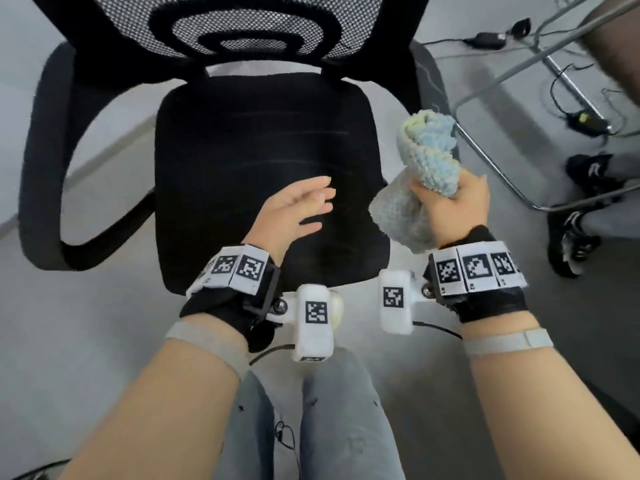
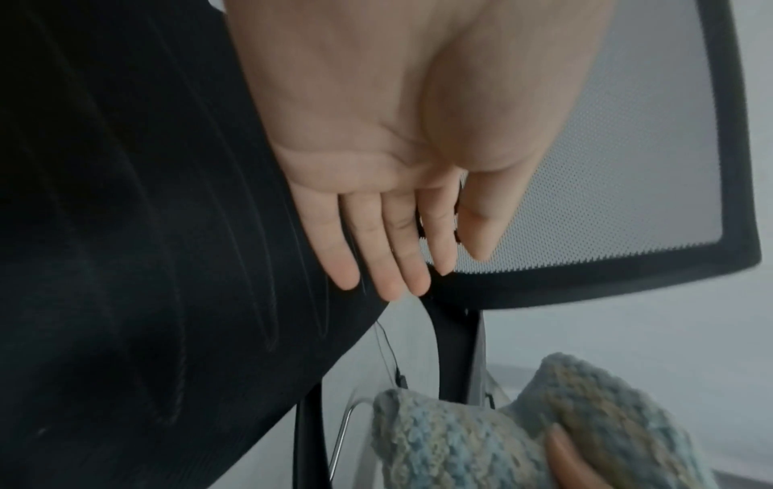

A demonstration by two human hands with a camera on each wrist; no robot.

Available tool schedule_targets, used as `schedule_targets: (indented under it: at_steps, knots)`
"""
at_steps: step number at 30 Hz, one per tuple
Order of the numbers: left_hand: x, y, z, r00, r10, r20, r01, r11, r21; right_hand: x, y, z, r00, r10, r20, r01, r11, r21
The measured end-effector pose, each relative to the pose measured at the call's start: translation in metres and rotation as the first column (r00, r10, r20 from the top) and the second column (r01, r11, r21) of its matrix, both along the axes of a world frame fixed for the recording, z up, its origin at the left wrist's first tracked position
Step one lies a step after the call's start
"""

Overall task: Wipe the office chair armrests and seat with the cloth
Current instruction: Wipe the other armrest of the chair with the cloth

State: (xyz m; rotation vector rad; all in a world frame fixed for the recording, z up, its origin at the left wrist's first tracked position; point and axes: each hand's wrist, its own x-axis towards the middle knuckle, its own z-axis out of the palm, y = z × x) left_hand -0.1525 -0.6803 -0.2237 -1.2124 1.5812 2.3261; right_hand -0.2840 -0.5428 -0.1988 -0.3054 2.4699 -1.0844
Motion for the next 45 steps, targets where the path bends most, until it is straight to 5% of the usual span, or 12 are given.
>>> schedule_targets:
  at_steps: [3,5,10,23,29,35,39,42,45]
  knots:
    - [-0.018,0.019,-0.001,0.995,-0.092,0.026,0.092,0.996,0.01,-0.02,0.026,-0.004,0.98,-0.123,0.158,0.138,0.987,-0.088]
    - [-0.024,0.025,-0.002,0.991,-0.128,0.048,0.128,0.992,0.012,-0.021,0.032,-0.008,0.968,-0.081,0.239,0.114,0.985,-0.129]
    - [-0.03,0.034,-0.005,0.977,-0.192,0.096,0.19,0.981,0.033,-0.004,0.034,-0.008,0.977,0.022,0.211,-0.018,1.0,-0.025]
    - [0.006,0.041,-0.001,0.926,-0.345,0.153,0.335,0.938,0.088,0.075,0.051,0.001,0.911,-0.209,0.354,0.268,0.955,-0.127]
    - [0.006,0.066,-0.005,0.912,-0.378,0.156,0.362,0.924,0.122,0.039,0.084,0.026,0.887,-0.441,0.138,0.461,0.864,-0.2]
    - [-0.016,0.099,-0.013,0.911,-0.383,0.152,0.362,0.92,0.149,0.002,0.097,-0.009,0.992,-0.128,-0.011,0.128,0.985,0.117]
    - [-0.02,0.109,-0.023,0.923,-0.34,0.181,0.339,0.94,0.041,-0.007,0.095,-0.036,0.953,0.287,0.095,-0.302,0.891,0.34]
    - [-0.02,0.11,-0.027,0.909,-0.36,0.212,0.367,0.93,0.006,-0.033,0.086,-0.04,0.91,0.412,0.035,-0.389,0.825,0.409]
    - [-0.02,0.108,-0.03,0.894,-0.368,0.255,0.384,0.923,-0.014,-0.073,0.069,-0.048,0.923,0.385,0.023,-0.358,0.833,0.423]
